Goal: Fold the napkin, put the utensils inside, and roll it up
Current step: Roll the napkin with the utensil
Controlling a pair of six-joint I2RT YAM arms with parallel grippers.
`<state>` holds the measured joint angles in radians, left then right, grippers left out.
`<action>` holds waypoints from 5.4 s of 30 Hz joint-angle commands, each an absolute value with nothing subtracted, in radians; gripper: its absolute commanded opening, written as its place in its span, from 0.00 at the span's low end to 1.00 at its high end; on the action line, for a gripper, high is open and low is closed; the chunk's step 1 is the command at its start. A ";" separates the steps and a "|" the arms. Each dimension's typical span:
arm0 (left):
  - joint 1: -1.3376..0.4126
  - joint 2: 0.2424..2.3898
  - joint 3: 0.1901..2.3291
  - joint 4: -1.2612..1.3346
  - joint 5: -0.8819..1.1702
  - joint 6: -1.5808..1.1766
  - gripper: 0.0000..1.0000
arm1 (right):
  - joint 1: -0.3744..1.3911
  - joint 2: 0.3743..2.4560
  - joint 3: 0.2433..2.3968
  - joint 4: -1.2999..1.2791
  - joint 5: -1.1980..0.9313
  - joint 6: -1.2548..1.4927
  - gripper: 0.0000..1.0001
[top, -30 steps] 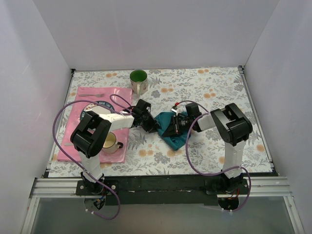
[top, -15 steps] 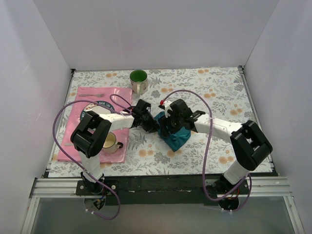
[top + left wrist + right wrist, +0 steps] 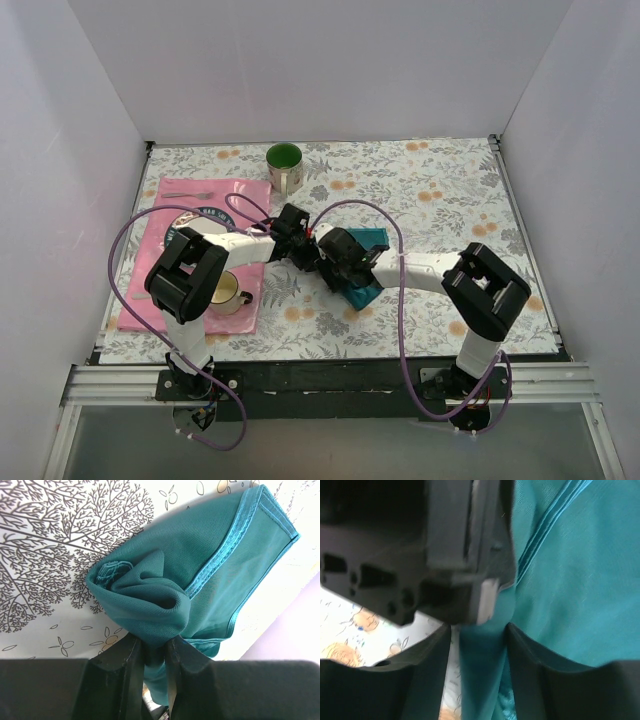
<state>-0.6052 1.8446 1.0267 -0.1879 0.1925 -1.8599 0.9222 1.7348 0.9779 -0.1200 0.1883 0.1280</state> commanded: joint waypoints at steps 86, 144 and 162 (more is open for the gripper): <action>-0.543 1.933 1.086 -0.316 0.307 -1.732 0.14 | 0.960 1.829 1.094 -0.267 0.214 -0.043 0.21; -0.611 1.664 0.916 -0.258 0.093 -1.719 0.72 | 0.491 2.056 1.111 -0.190 -0.782 0.136 0.05; -0.620 1.850 0.968 -0.232 0.084 -1.755 0.30 | 0.491 2.051 1.141 -0.255 -0.810 0.077 0.13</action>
